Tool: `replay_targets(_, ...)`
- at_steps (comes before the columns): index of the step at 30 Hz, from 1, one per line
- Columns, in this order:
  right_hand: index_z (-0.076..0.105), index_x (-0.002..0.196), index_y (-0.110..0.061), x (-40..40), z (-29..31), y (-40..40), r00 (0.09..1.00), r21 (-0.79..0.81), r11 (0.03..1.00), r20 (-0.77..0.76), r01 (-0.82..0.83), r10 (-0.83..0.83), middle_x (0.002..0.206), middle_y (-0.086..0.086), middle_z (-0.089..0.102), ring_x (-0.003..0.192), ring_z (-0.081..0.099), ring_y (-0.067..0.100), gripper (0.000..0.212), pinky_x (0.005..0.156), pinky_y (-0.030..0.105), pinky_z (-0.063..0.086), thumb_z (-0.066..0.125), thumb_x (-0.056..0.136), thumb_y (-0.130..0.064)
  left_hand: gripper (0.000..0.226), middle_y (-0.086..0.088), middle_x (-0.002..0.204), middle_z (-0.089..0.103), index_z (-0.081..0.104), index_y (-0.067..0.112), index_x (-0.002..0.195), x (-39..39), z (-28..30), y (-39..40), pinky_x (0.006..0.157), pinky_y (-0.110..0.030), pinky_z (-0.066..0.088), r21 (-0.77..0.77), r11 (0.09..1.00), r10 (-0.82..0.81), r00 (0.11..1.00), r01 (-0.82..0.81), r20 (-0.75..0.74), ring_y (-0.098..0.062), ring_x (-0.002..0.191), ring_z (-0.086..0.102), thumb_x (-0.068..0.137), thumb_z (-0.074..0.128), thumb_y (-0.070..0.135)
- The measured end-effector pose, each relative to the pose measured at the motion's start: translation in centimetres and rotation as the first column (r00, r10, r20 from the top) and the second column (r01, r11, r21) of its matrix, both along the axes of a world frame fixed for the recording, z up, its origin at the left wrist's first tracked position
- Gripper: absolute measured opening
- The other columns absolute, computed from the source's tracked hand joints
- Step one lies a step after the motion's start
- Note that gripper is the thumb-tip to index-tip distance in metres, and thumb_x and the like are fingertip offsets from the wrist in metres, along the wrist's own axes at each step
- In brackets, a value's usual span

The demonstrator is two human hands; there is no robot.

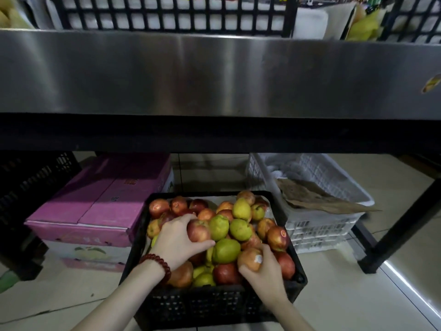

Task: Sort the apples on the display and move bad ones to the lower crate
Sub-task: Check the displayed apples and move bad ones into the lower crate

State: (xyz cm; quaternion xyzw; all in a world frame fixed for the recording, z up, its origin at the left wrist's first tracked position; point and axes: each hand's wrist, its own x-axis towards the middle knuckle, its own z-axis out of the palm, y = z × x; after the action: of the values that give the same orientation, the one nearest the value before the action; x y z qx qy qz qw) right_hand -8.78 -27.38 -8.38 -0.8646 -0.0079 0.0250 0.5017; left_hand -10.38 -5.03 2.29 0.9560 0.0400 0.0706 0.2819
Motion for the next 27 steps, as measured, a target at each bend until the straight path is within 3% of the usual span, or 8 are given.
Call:
replay_targets(3,0.048,0.114,-0.038,-0.7,4.7,-1.5,0.998,0.089,0.995,0.061,-0.037,0.032,0.105,-0.014,0.062,0.094,0.061,0.002,0.061,0.075,0.013,0.047,0.072,0.058,-0.042,0.068,0.005,0.111,0.065,0.060,0.026,0.120,-0.4,2.2,-0.2,0.089,-0.022,0.048,-0.094,0.995,0.047,0.999,-0.045,0.019,-0.011,0.103,0.060,0.062,0.078,0.056)
replay_targets(6,0.051,0.114,-0.049,-0.8,9.8,-2.3,0.986,0.142,0.988,0.162,-0.056,0.032,0.109,-0.013,0.063,0.094,0.061,0.003,0.058,0.081,0.026,0.050,0.060,0.056,-0.050,0.057,0.010,0.099,0.064,0.063,0.027,0.112,-0.5,5.0,-0.8,0.077,-0.014,0.044,-0.201,0.978,0.075,0.996,-0.063,0.055,-0.005,0.092,0.059,0.064,0.077,0.055)
replay_targets(10,0.055,0.109,-0.043,-1.4,17.1,-2.4,0.960,0.182,0.982,0.282,-0.056,0.002,0.093,-0.014,0.067,0.084,0.062,0.000,0.049,0.074,0.027,0.050,0.060,0.061,-0.048,0.048,0.016,0.094,0.065,0.063,0.032,0.101,-0.5,9.4,-1.8,0.067,-0.005,0.041,-0.262,0.965,0.036,0.992,-0.004,0.119,0.003,0.084,0.059,0.063,0.074,0.058)
replay_targets(13,0.058,0.113,-0.037,-2.2,22.5,-2.2,0.909,0.180,0.981,0.416,-0.078,-0.004,0.101,-0.019,0.066,0.088,0.064,0.006,0.048,0.081,0.032,0.053,0.063,0.066,-0.047,0.048,0.019,0.087,0.067,0.064,0.035,0.094,-1.1,13.5,-2.2,0.063,0.000,0.041,-0.312,0.948,-0.001,0.976,0.071,0.217,0.008,0.081,0.060,0.057,0.071,0.064)
replay_targets(16,0.058,0.114,-0.037,-2.6,27.9,-1.7,0.826,0.204,0.974,0.562,-0.103,-0.031,0.105,-0.017,0.065,0.088,0.065,0.009,0.052,0.078,0.023,0.054,0.062,0.064,-0.051,0.055,0.023,0.082,0.068,0.063,0.039,0.088,-1.5,18.0,-2.3,0.067,-0.001,0.041,-0.358,0.924,-0.013,0.945,0.136,0.327,0.010,0.083,0.061,0.045,0.062,0.073)
replay_targets(19,0.060,0.112,-0.033,-1.2,34.3,-0.8,0.743,0.240,0.958,0.668,-0.159,-0.044,0.102,-0.015,0.065,0.083,0.065,0.005,0.051,0.069,0.008,0.050,0.062,0.063,-0.047,0.058,0.030,0.092,0.064,0.063,0.041,0.090,-0.4,23.5,-2.0,0.068,-0.005,0.045,-0.395,0.900,-0.008,0.913,0.185,0.408,0.009,0.086,0.061,0.041,0.063,0.071)
replay_targets(22,0.060,0.113,-0.028,1.3,40.8,0.4,0.693,0.240,0.951,0.720,-0.194,-0.040,0.103,-0.016,0.065,0.083,0.066,0.002,0.052,0.066,0.008,0.051,0.062,0.064,-0.044,0.063,0.034,0.096,0.062,0.062,0.044,0.094,1.4,29.8,-1.7,0.068,-0.009,0.051,-0.414,0.882,-0.013,0.891,0.224,0.454,0.012,0.087,0.061,0.037,0.064,0.071)
replay_targets(27,0.058,0.110,-0.037,6.1,49.0,2.3,0.687,0.224,0.957,0.726,-0.184,-0.038,0.111,-0.021,0.060,0.093,0.064,0.002,0.043,0.068,0.007,0.050,0.061,0.068,-0.044,0.061,0.039,0.090,0.060,0.062,0.042,0.089,6.3,38.1,-1.0,0.063,-0.007,0.048,-0.454,0.857,-0.031,0.904,0.243,0.426,0.013,0.075,0.062,0.039,0.069,0.078)
